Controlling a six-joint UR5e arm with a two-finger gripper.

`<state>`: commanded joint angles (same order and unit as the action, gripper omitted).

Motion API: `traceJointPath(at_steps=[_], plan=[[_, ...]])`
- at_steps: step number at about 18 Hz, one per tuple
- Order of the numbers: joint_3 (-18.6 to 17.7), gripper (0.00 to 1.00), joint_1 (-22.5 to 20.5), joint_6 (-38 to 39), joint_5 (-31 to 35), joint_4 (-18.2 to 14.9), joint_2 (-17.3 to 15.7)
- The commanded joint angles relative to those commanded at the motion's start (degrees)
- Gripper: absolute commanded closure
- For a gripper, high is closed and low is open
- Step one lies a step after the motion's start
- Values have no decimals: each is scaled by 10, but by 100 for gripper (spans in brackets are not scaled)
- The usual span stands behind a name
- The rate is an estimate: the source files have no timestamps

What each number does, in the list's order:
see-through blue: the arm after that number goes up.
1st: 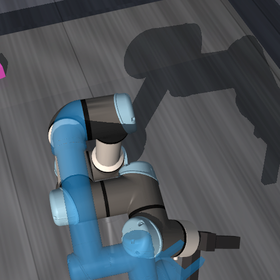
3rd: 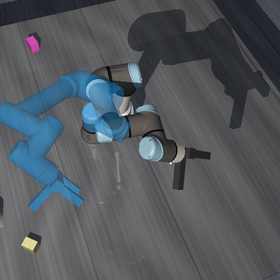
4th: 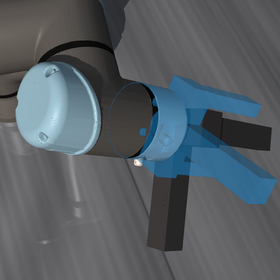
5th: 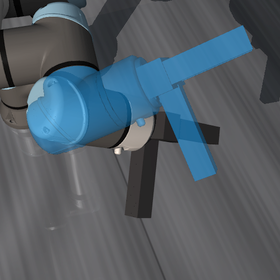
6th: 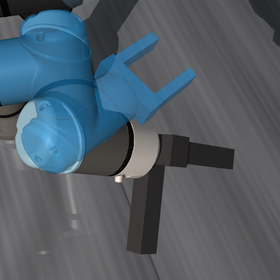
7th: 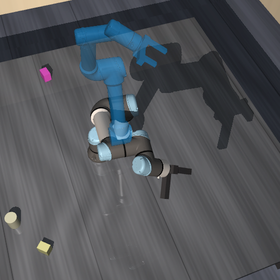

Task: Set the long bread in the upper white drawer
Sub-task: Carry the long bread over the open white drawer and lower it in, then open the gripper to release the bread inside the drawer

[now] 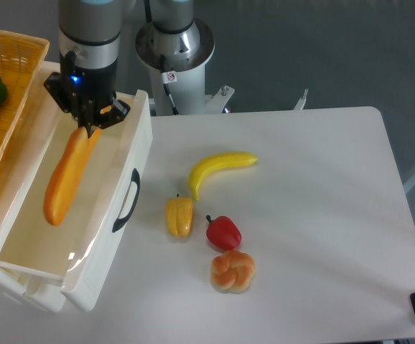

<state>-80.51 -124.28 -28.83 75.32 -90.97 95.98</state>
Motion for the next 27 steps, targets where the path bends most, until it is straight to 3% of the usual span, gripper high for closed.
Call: traceJointPath(at_steps=[6,8,10,22,27], plan=[[-4,74,6,-5,1,4,1],[-4,72,6,-6,1,4,1],[-4,59,6,-7,2,4,2],[-2,53,5,-8,3,14,4],[-1,50,-34,-26,2,37,-1]])
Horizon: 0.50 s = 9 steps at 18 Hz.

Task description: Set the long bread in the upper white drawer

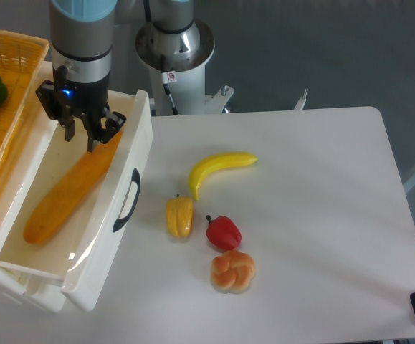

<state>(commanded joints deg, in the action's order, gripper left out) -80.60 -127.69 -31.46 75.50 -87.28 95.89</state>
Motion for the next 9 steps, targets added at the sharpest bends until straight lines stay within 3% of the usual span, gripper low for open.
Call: traceJointPath(at_steps=[4,9], plan=[[-3,49,-40,-38,3,1,0],[-8,37,-71,-96,46,1,3]])
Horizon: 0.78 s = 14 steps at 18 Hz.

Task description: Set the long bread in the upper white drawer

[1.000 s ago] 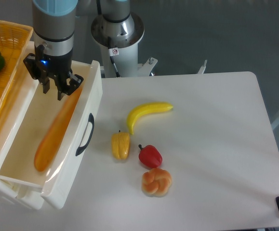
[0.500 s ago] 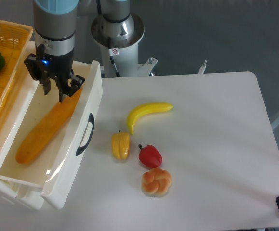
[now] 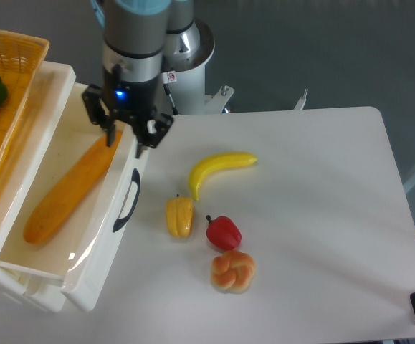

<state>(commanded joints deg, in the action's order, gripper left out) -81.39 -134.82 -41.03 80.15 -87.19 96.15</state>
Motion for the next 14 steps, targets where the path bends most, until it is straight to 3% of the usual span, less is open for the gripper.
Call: traceJointPath(at_steps=[2,4,11,14], plan=[[0,14,-10,-24,21,2,3],[0,2,-16,-30,36,10,6],[-1,0,-42,-39,70,30,27],[1,0,-56,-86,84,33,40]])
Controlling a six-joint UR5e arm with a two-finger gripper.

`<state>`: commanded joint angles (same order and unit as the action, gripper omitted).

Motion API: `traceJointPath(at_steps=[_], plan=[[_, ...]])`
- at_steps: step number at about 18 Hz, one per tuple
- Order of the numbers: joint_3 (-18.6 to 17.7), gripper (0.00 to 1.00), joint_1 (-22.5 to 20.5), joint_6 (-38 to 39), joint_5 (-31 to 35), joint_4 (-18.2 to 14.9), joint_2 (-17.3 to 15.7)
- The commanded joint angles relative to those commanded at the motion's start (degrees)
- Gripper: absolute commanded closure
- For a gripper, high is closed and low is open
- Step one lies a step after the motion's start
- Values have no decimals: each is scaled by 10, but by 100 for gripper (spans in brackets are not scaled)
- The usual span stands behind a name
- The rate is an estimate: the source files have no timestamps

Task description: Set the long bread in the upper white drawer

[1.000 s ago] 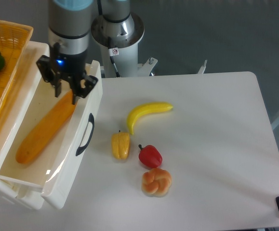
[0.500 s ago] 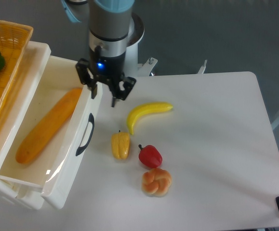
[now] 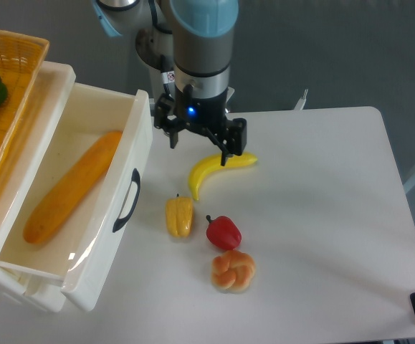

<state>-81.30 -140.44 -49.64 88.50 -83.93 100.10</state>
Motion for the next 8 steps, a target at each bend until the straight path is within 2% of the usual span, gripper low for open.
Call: traceJointPath(at_steps=[4,8], plan=[[-2,0,-15,-21,17,42,16],[-3,0,-27,-56,21,59,43]])
